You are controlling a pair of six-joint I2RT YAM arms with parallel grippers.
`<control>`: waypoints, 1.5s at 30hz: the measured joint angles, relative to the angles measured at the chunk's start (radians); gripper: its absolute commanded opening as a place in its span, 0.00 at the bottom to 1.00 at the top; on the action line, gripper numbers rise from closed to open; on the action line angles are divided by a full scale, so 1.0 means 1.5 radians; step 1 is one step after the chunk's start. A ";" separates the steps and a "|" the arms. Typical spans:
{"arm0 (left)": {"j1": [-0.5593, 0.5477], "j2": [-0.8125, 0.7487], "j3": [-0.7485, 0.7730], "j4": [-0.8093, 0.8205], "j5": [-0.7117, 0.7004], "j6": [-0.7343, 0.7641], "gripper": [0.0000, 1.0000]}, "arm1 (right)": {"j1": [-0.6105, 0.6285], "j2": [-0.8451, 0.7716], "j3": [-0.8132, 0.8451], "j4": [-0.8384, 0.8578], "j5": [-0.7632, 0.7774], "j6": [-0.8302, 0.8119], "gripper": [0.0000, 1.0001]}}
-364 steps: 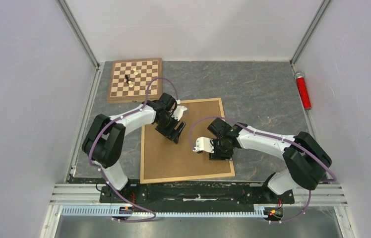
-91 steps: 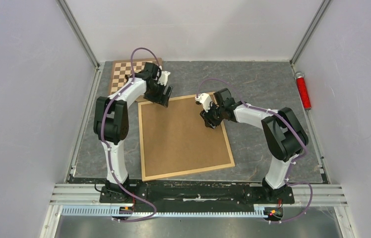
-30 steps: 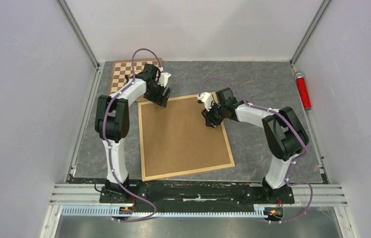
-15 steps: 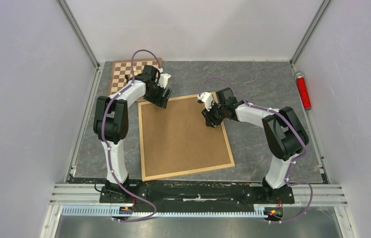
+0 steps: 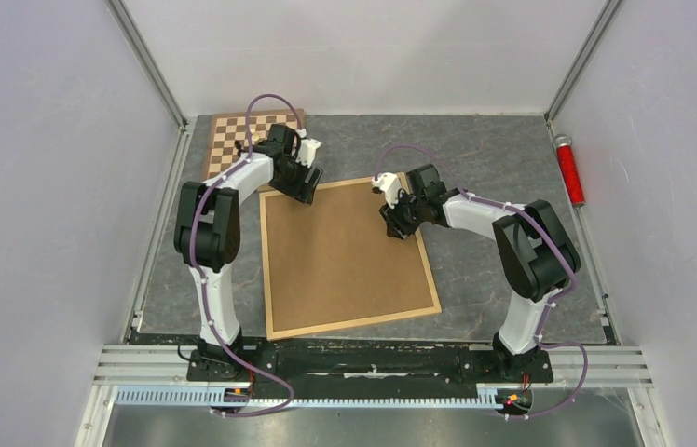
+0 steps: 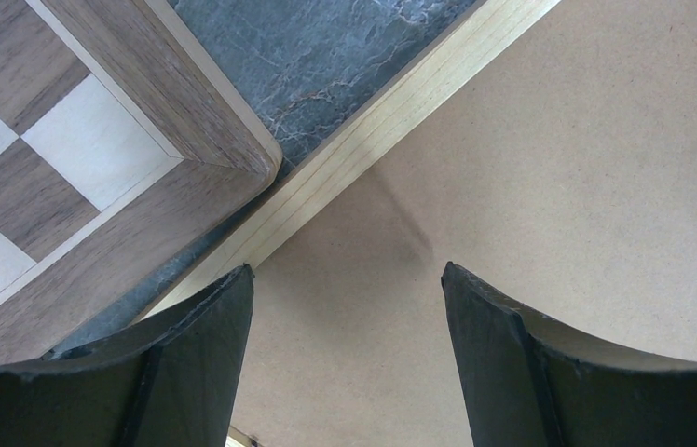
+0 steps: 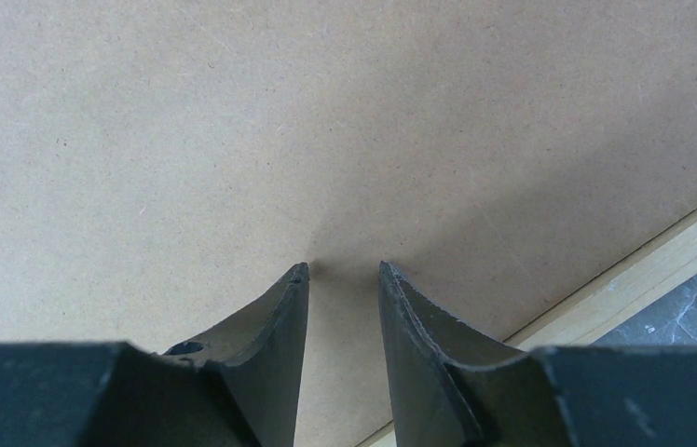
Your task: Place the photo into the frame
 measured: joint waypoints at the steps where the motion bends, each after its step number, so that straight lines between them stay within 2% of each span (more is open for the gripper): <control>1: 0.000 -0.003 -0.005 0.006 0.000 0.001 0.80 | 0.000 0.000 0.000 0.000 -0.001 0.000 0.37; 26: -0.001 -0.050 -0.098 0.049 0.001 0.020 0.80 | -0.006 0.003 0.000 0.001 -0.012 0.000 0.36; 39: 0.006 -0.062 -0.096 0.017 0.002 0.008 0.80 | -0.007 0.003 0.001 0.001 -0.014 0.000 0.36; 45: 0.011 -0.062 -0.063 0.006 0.003 -0.010 0.80 | -0.008 0.004 0.002 0.001 -0.017 0.000 0.35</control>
